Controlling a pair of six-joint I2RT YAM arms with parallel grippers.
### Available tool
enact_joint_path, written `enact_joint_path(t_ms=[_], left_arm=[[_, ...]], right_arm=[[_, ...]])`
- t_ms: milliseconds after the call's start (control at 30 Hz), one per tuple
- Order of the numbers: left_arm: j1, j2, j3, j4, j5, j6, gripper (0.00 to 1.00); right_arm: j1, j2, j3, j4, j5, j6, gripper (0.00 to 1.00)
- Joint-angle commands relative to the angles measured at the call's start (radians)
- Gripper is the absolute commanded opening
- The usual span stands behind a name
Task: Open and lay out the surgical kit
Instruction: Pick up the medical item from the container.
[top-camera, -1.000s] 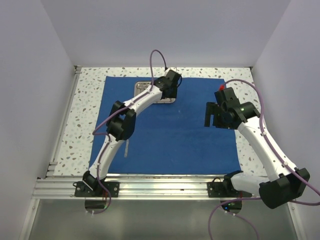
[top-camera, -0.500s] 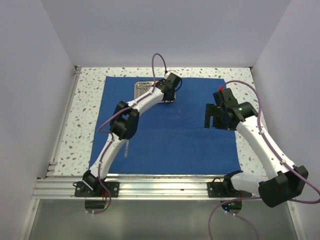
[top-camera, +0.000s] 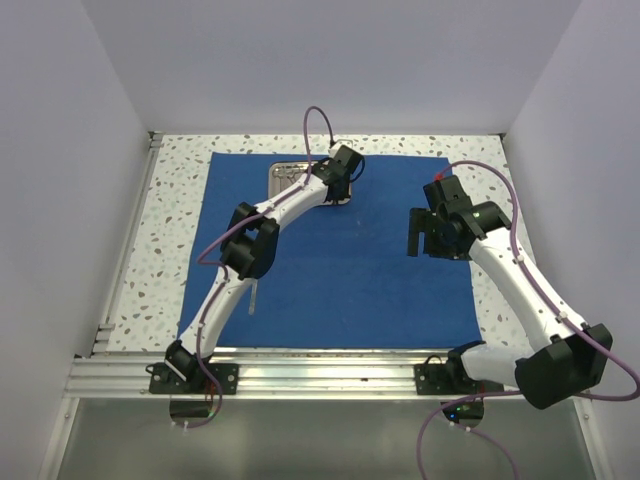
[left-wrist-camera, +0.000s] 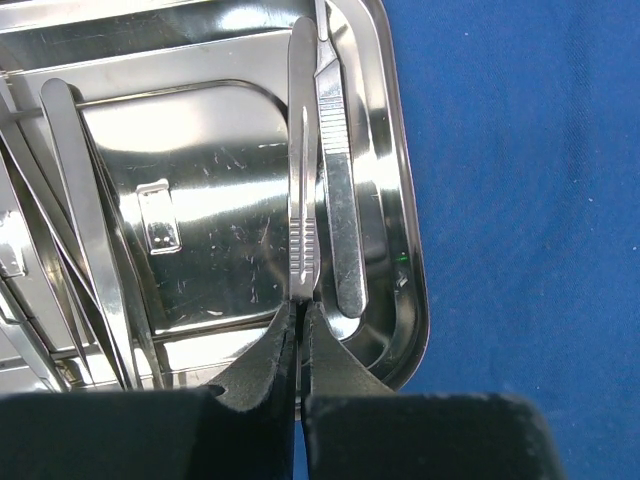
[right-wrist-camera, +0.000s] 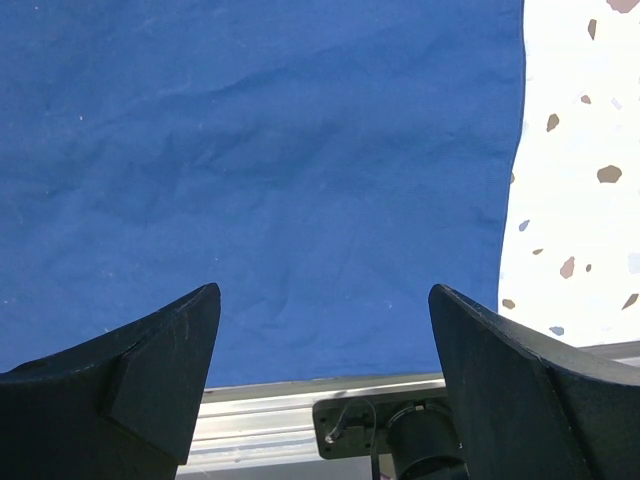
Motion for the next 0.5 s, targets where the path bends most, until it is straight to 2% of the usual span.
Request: enact_joint_path(t_ms=[0,133,300,467], left_arm=[[0.013,0.076,-0.046,-0.081,0.049,-0.009,0.00],[0.013,0.021,-0.036,-0.043,0.053,0.016,0.00],[0.018,-0.049,0.076,-0.056,0.046,0.045,0.00],[0.033,-0.170,0.070,-0.045,0.035,0.066,0.00]], right_arm=[[-0.002,0.000,0.021,0.025,0.016,-0.015,0.89],[-0.002,-0.008,0.013,0.037,0.011,-0.013,0.89],[-0.001,-0.019,0.011,0.051,-0.004,-0.004,0.89],[-0.002,-0.037,0.022,0.057,-0.018,-0.003,0.89]])
